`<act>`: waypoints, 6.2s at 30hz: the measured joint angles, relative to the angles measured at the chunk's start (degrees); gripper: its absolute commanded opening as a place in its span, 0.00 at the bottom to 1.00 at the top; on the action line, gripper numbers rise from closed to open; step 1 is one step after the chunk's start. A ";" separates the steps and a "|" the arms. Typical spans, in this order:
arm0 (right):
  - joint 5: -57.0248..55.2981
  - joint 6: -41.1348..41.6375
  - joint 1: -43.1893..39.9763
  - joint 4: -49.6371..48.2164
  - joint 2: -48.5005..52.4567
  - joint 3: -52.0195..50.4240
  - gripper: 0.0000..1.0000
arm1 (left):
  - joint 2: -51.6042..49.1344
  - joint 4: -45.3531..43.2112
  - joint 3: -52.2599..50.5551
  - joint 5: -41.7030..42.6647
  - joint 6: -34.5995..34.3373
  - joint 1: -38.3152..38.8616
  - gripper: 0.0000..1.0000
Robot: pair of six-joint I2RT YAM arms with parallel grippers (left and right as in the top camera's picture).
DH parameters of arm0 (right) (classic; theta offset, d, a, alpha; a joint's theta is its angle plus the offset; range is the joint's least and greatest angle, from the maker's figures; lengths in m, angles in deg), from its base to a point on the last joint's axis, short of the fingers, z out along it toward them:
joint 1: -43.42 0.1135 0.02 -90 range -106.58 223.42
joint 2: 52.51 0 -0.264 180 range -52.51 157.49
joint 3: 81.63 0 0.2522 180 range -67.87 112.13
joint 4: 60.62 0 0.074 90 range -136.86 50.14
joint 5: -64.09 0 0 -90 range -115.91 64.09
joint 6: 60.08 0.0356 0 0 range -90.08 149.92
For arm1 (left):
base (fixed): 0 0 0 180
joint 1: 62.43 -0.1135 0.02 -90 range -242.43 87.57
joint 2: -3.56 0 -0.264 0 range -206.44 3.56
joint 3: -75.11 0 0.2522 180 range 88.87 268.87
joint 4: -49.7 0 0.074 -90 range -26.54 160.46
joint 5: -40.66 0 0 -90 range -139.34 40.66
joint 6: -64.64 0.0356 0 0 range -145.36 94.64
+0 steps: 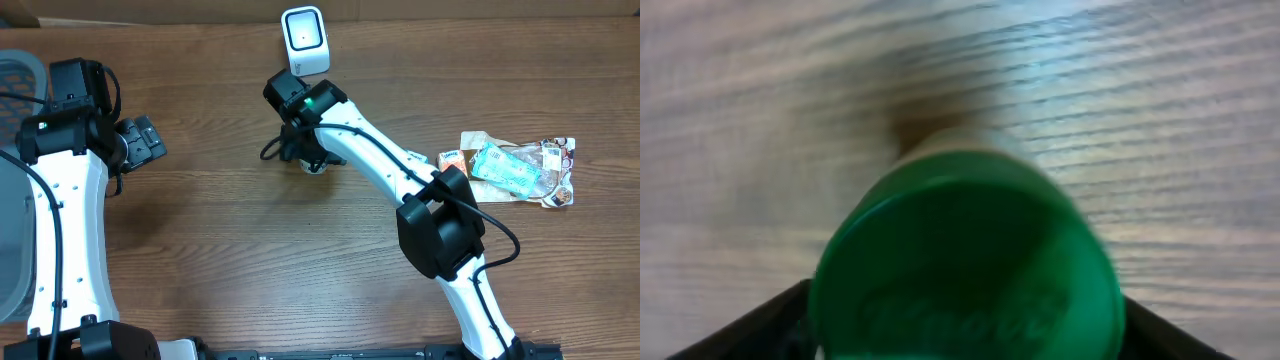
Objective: Scan the item barcode
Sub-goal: 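Carry the jar upright toward the white scanner, then hold the jar upright in front of the scanner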
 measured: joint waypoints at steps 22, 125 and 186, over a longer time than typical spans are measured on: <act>7.74 -56.00 -4.39 -0.85 0.00 2.23 1.00 | 0.00 0.00 0.00 0.00 -0.02 0.00 1.00; 8.48 -17.05 -6.51 6.45 -0.52 2.08 0.70 | 0.00 0.00 0.00 0.00 0.00 0.00 1.00; 8.46 -17.16 -6.49 3.80 -0.52 0.79 0.79 | 0.00 0.00 0.00 0.00 -0.02 0.00 1.00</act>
